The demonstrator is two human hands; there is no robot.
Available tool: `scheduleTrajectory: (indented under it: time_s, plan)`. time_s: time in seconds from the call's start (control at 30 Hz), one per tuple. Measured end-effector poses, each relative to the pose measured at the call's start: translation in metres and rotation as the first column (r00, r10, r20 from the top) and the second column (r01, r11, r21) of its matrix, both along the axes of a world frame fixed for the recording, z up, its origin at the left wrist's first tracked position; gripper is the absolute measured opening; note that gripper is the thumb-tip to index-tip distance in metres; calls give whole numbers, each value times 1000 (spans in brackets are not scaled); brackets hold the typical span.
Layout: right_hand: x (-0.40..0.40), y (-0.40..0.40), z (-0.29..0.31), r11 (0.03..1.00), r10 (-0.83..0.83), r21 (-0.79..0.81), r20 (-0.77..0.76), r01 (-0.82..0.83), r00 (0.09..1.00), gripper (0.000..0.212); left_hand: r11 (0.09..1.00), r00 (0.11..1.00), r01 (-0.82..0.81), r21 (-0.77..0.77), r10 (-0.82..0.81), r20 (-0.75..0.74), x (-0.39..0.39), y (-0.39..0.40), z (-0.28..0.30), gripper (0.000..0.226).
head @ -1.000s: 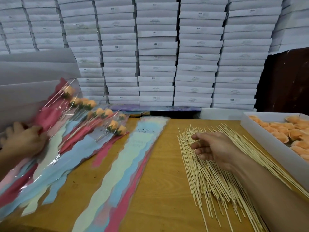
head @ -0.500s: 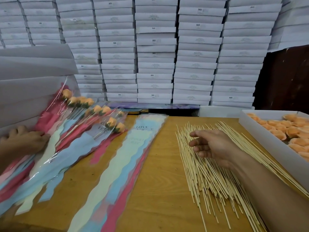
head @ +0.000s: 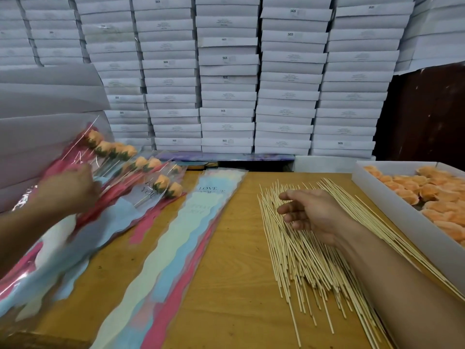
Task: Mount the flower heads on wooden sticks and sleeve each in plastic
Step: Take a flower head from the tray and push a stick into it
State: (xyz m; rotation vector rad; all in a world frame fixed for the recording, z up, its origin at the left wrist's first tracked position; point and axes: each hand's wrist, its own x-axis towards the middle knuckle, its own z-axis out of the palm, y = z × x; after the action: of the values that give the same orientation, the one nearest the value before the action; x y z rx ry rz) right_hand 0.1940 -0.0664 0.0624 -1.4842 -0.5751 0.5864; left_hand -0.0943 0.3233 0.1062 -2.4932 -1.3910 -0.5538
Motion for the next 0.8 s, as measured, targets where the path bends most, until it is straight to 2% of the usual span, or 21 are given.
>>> scheduleTrajectory:
  time_s: [0.1, 0.27, 0.33, 0.43, 0.53, 0.6, 0.67, 0.8]
  plan:
    - [0, -1, 1, 1000, -4, -6, -1, 4, 1000, 21, 985, 984, 174, -13, -174, 48, 48, -53, 7, 28]
    - [-1, -1, 1, 1000, -6, -16, -1, 6, 1000, 21, 881, 886, 415, -225, -335, 322, 137, -151, -5, 33]
    - [0, -1, 1, 1000, -9, -18, -3, 9, 1000, 21, 795, 827, 506, -334, -337, 450, 169, -192, -17, 38]
    - [1, -1, 0, 1000, -15, -17, -9, 15, 1000, 21, 683, 733, 592, -427, -236, 638, 205, -244, -33, 42]
    - [2, -1, -1, 1000, -19, -4, -8, 19, 1000, 21, 654, 630, 642, -400, -152, 762, 226, -280, -51, 37]
    - [4, -1, -1, 1000, -20, -1, 1, 20, 1000, 21, 681, 585, 642, -352, -139, 799, 227, -292, -62, 35]
    - [5, -1, -2, 1000, -19, -10, 8, 19, 1000, 21, 716, 558, 644, -268, -201, 805, 223, -295, -72, 35]
    - [8, -2, -3, 1000, -18, -23, 20, 19, 1000, 22, 714, 499, 681, -160, -293, 816, 219, -289, -72, 34]
